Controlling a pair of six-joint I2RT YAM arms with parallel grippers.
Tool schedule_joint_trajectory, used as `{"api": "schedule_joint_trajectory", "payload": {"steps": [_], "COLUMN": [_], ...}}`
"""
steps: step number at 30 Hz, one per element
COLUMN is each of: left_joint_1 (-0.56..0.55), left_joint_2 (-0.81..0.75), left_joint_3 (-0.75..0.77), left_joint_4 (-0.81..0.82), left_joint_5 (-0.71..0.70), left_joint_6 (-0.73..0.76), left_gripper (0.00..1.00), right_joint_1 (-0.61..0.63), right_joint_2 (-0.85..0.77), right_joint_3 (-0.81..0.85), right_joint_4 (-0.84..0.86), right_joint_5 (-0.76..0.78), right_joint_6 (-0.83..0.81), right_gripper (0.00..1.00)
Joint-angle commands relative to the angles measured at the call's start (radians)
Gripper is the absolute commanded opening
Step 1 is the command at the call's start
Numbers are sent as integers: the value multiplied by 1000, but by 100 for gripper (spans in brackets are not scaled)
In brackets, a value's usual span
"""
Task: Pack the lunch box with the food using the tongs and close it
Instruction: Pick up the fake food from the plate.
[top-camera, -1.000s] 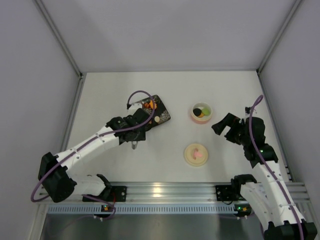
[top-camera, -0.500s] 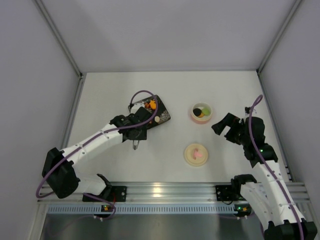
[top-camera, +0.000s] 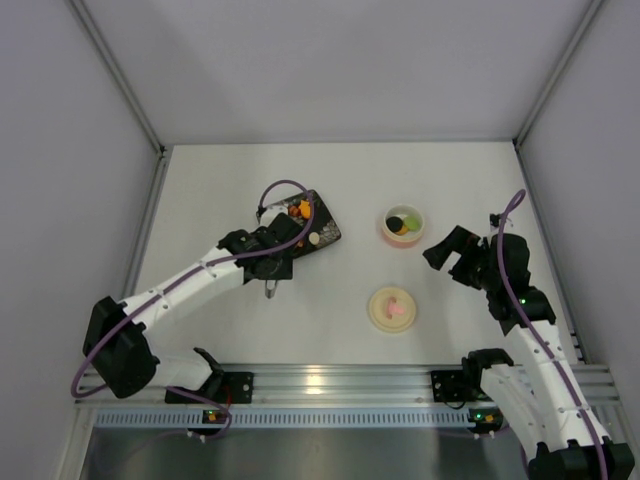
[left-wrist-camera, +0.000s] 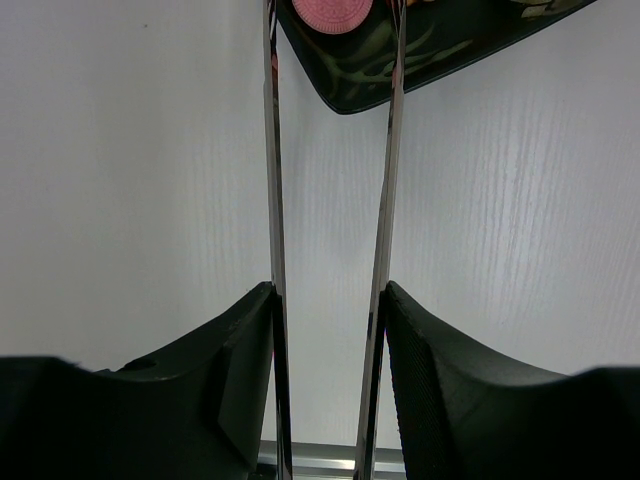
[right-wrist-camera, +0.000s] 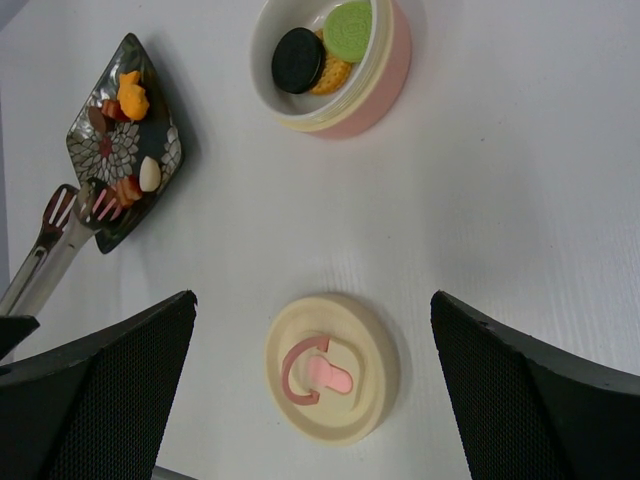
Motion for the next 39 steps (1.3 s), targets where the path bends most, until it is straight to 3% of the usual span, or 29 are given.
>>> {"api": "schedule_joint_trajectory", "payload": {"steps": [1,39], "left_joint_1": [5,7], "left_joint_2": [-43,-97], "left_joint_3": [3,-23], "left_joint_4": [7,-25], "left_joint_5": [4,-16], "left_joint_6": [4,-5], "left_gripper": [51,51], "right_joint_1": [-16,-16], "right_joint_2": [-2,-1], "right_joint_3": [-2,-10], "right_joint_4": [77,85], "right_joint_5": [-7,-17], "right_joint_6": [3,11], "right_gripper": [100,99]}}
